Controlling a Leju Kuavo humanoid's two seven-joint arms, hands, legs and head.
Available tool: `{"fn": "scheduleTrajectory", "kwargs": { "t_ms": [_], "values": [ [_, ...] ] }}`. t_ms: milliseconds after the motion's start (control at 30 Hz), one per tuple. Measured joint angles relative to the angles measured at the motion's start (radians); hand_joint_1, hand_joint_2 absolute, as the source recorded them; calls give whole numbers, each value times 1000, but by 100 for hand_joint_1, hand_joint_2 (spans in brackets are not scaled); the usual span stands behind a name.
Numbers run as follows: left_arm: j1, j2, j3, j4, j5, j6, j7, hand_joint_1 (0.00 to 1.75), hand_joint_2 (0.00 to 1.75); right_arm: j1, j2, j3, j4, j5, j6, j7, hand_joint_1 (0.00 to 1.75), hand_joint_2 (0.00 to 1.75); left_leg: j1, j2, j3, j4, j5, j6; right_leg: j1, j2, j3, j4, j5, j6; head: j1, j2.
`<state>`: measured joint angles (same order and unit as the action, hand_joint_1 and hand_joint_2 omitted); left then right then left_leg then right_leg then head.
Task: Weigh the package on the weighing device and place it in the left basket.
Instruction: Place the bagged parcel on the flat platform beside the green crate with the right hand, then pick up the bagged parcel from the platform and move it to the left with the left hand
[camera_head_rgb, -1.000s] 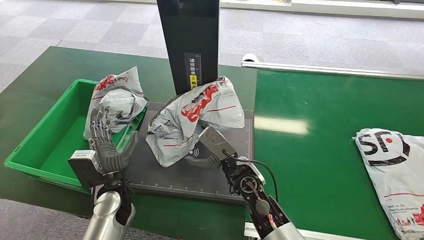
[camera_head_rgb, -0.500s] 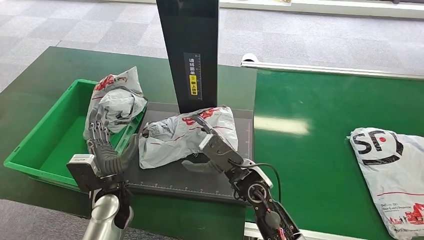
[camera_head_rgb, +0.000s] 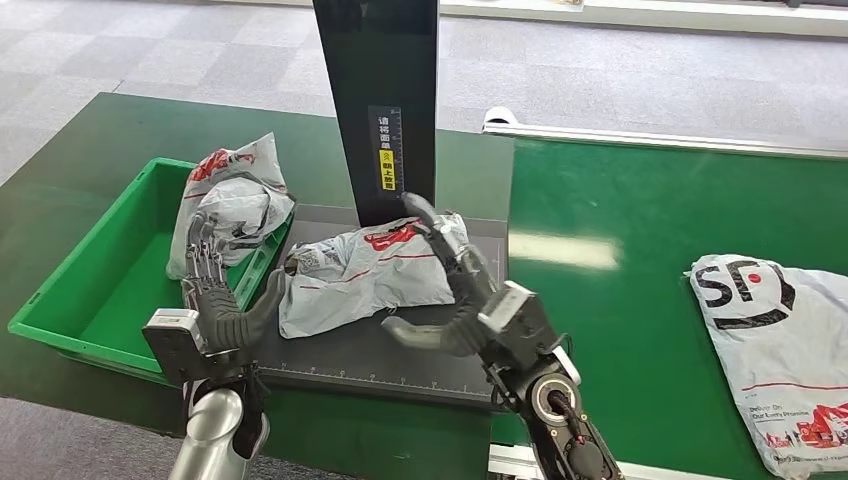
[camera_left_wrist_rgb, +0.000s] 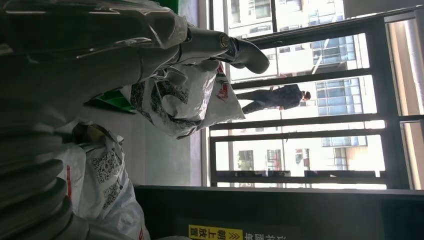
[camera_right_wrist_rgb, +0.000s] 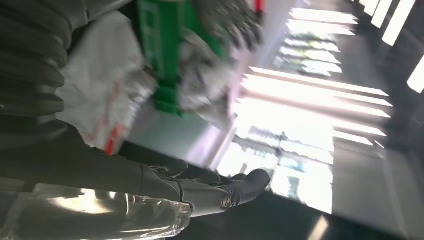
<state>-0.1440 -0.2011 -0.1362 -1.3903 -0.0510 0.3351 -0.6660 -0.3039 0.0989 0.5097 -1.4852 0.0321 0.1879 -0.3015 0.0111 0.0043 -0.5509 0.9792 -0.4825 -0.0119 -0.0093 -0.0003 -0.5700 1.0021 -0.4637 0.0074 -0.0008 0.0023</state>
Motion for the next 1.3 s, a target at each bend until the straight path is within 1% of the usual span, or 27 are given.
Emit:
{"fn": "scheduleTrajectory", "kwargs": {
  "t_ms": [67,133,267,333,433,500,567,733,867,967,1067,1233,1300],
  "values": [
    [-3,0,-9,8,-15,-16,1,0,175,16,5,-56,-65,-44,-83,-73,0,175,0,0,0,0,0,0,0,0,0,0,0,0,0,0],
    [-15,0,-29,29,-39,-39,11,0,175,38,13,-123,-133,-69,-165,-126,0,175,-1,-1,0,0,0,0,-1,0,0,0,0,0,0,0],
    [-66,-1,-88,110,-127,-83,65,0,175,87,25,-233,-224,-67,-324,-214,0,175,-1,-1,0,0,0,0,-1,0,0,-1,0,0,0,0],
    [-104,-5,-126,169,-198,-87,100,0,175,107,27,-265,-246,-50,-375,-246,0,175,-1,-1,0,0,0,0,-1,0,0,-1,0,0,0,0],
    [-177,-22,-184,283,-323,-63,158,0,175,118,33,-291,-257,-18,-420,-264,0,175,-1,-1,0,0,0,0,-1,0,0,-1,1,0,0,0],
    [-232,-36,-217,370,-390,-48,193,0,175,118,40,-299,-258,-7,-430,-264,0,175,-1,-1,0,0,0,0,-1,0,1,0,1,0,0,0],
    [-278,-49,-240,447,-426,-42,210,0,175,117,46,-305,-258,-2,-432,-263,0,175,-1,0,0,0,0,0,-1,0,1,0,1,0,0,0],
    [-374,-72,-285,632,-524,-36,282,0,175,111,58,-315,-256,-8,-433,-248,0,175,-1,-1,0,0,0,0,-1,0,0,0,1,0,0,0],
    [-438,-99,-313,777,-591,-27,330,0,175,106,72,-324,-254,-17,-431,-241,0,175,-1,-1,0,0,0,0,-1,0,0,0,1,0,0,0],
    [-471,-117,-341,859,-650,1,373,0,175,106,82,-330,-254,-20,-429,-239,0,175,-1,-1,0,0,0,0,-1,0,0,0,1,0,0,0],
    [-491,-129,-360,912,-676,16,392,0,175,106,87,-335,-254,-21,-428,-237,0,175,-1,-1,0,0,0,0,-1,0,0,0,1,0,0,0],
    [-508,-138,-387,958,-733,23,444,0,175,106,92,-340,-254,-22,-425,-235,0,175,-1,-1,0,0,0,0,-1,0,0,0,1,0,0,0],
    [-509,-138,-389,959,-738,24,447,0,175,106,92,-340,-254,-22,-425,-234,0,175,-1,-1,0,0,0,0,-1,0,0,0,1,0,0,0]
  ]
}}
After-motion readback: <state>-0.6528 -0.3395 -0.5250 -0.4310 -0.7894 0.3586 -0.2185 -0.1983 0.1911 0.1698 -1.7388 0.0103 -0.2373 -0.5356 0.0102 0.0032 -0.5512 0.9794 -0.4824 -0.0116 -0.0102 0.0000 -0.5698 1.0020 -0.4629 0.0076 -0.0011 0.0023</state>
